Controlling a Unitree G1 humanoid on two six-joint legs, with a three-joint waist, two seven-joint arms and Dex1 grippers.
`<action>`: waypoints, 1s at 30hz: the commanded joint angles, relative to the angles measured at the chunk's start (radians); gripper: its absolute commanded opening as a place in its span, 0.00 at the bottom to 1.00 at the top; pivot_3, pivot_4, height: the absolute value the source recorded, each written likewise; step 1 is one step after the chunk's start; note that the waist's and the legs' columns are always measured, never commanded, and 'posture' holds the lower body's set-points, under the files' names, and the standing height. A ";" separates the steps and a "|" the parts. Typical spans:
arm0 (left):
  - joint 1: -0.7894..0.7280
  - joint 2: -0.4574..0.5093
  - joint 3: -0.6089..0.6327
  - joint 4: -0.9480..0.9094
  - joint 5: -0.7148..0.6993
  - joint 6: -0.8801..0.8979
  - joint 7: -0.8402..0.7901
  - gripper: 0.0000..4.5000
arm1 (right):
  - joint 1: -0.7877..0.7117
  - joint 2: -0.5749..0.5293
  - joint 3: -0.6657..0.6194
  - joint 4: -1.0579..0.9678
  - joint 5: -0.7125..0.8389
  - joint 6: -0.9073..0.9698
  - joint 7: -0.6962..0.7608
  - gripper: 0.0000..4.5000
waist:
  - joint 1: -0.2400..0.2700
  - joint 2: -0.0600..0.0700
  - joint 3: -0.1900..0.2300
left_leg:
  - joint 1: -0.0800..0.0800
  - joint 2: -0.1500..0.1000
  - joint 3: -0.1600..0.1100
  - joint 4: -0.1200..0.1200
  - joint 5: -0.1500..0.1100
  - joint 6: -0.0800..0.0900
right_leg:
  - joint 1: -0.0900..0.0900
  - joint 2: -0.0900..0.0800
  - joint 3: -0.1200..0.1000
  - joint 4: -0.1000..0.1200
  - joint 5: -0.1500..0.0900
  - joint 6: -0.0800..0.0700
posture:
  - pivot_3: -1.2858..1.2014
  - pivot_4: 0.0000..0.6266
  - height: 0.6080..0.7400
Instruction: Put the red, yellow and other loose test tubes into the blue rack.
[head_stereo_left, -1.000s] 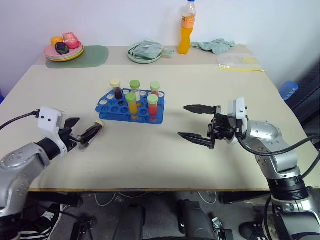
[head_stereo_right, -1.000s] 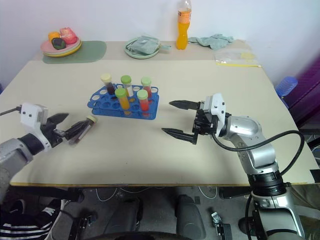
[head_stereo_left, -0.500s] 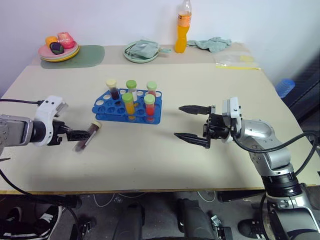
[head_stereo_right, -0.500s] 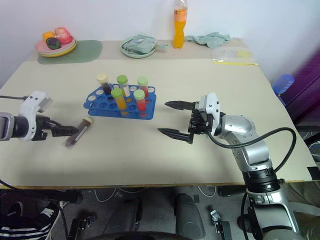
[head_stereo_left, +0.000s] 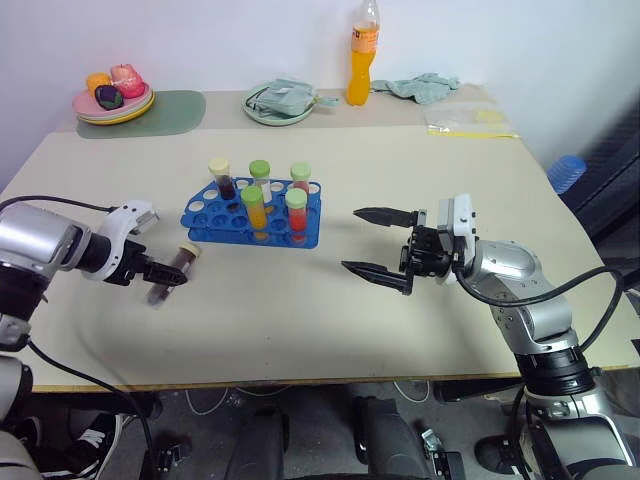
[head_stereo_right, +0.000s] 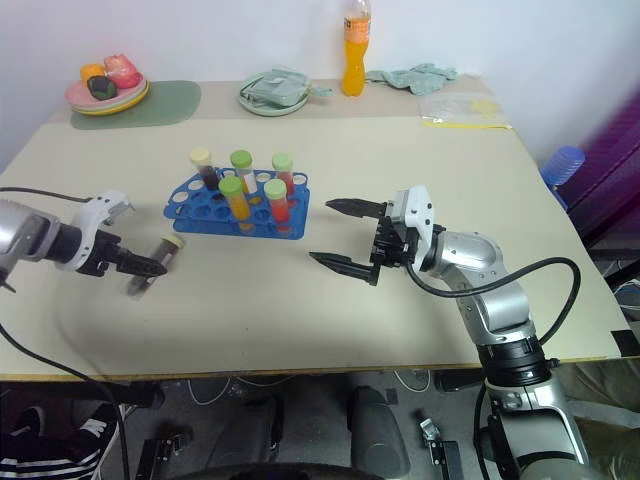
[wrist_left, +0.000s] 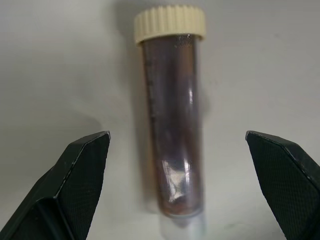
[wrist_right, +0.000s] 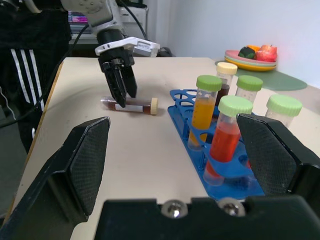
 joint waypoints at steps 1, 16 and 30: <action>-0.009 0.020 -0.059 0.026 0.060 -0.010 -0.093 0.94 | -0.003 0.004 -0.015 -0.040 0.004 -0.012 -0.012 1.00 | -0.004 0.000 0.000 | 0.000 0.000 0.000 0.000 0.000 0.000 | 0.000 0.000 0.000 0.000 0.000 0.001 | 0.52 0.24 1.00; -0.009 -0.032 0.225 0.082 0.161 -0.151 0.116 0.17 | 0.005 -0.001 -0.027 -0.015 -0.010 -0.045 -0.011 1.00 | -0.003 0.000 0.000 | 0.000 0.000 -0.001 0.001 0.000 0.000 | 0.000 0.000 0.000 0.003 0.001 0.002 | 0.52 0.24 1.00; 0.394 -0.577 0.846 -0.512 0.143 -0.971 0.690 0.17 | -0.054 -0.009 -0.028 0.100 -0.021 -0.099 0.048 1.00 | 0.031 0.000 -0.002 | 0.002 -0.001 0.000 0.004 0.001 -0.002 | 0.005 -0.003 0.000 -0.001 0.004 -0.002 | 0.52 0.24 1.00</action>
